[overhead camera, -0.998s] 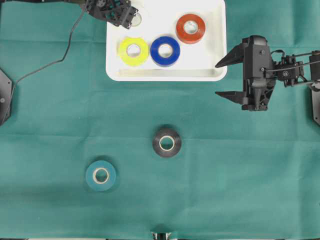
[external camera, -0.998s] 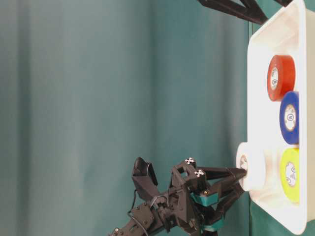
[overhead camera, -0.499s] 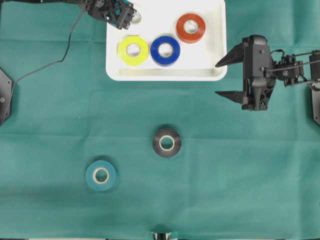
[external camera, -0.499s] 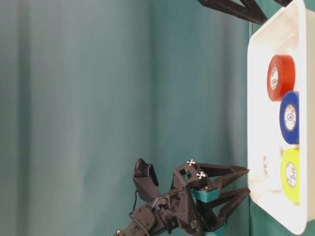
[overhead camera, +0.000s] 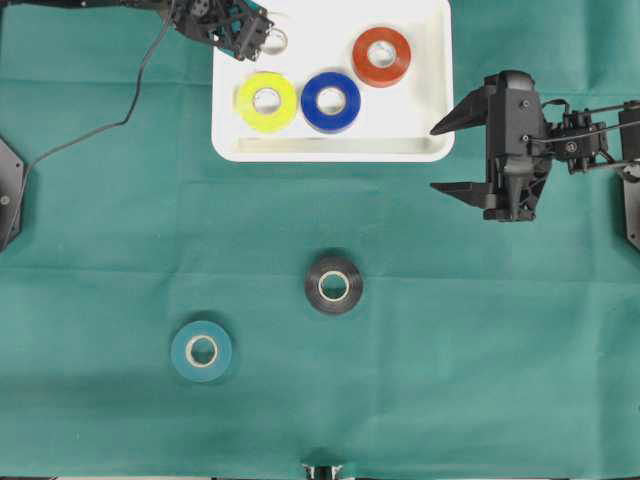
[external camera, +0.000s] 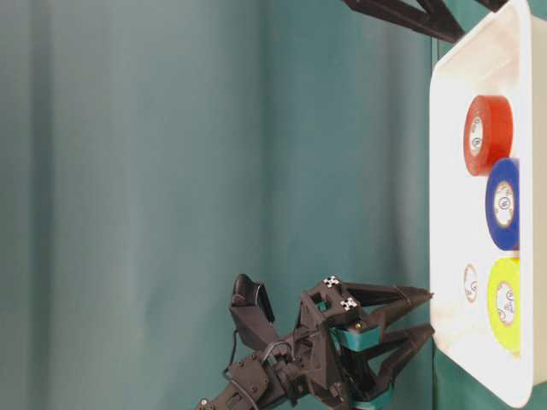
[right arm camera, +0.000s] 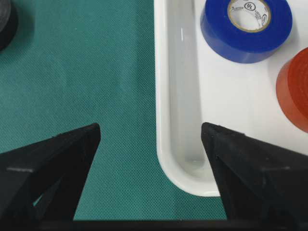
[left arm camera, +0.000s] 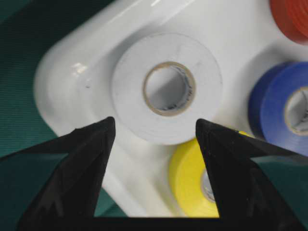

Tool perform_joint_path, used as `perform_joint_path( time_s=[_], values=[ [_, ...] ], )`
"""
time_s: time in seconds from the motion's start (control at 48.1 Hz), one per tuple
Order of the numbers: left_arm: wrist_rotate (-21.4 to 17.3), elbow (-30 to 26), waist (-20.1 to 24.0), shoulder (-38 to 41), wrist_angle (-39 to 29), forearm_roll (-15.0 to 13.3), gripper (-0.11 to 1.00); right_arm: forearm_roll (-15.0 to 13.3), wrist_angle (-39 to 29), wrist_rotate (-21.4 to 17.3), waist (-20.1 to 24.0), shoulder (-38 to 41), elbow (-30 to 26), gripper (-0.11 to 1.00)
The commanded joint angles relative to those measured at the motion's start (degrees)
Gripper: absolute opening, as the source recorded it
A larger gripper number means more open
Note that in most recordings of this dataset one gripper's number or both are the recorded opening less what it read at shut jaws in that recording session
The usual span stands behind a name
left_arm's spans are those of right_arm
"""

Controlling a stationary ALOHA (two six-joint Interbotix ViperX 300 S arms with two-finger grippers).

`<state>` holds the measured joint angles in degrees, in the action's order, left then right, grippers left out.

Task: Put the tape alternately from left to right into the white case.
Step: 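Open the left gripper to release the white roll, then withdraw the left gripper back to its side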

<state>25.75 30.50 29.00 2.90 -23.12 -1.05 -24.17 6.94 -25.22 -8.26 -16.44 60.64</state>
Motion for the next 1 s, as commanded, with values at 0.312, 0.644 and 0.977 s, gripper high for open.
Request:
perform_joint_path(
  time_s=[0.312,0.644,0.977],
  values=[
    [-0.2,0.5,-6.9,-4.8,0.4,0.0,0.7,0.2,0.4,0.0,0.1,-0.7,-0.5,0.82],
    [-0.2,3.3,-13.5,-8.5,0.4,0.0,0.7,0.1,0.4,0.0,0.1,-0.7,-0.7,0.83],
    [-0.4,6.4,-20.0,-11.5,2.0,0.0,0.7,0.2,0.5,0.0,0.2,-0.7,-0.5,0.83]
  ],
)
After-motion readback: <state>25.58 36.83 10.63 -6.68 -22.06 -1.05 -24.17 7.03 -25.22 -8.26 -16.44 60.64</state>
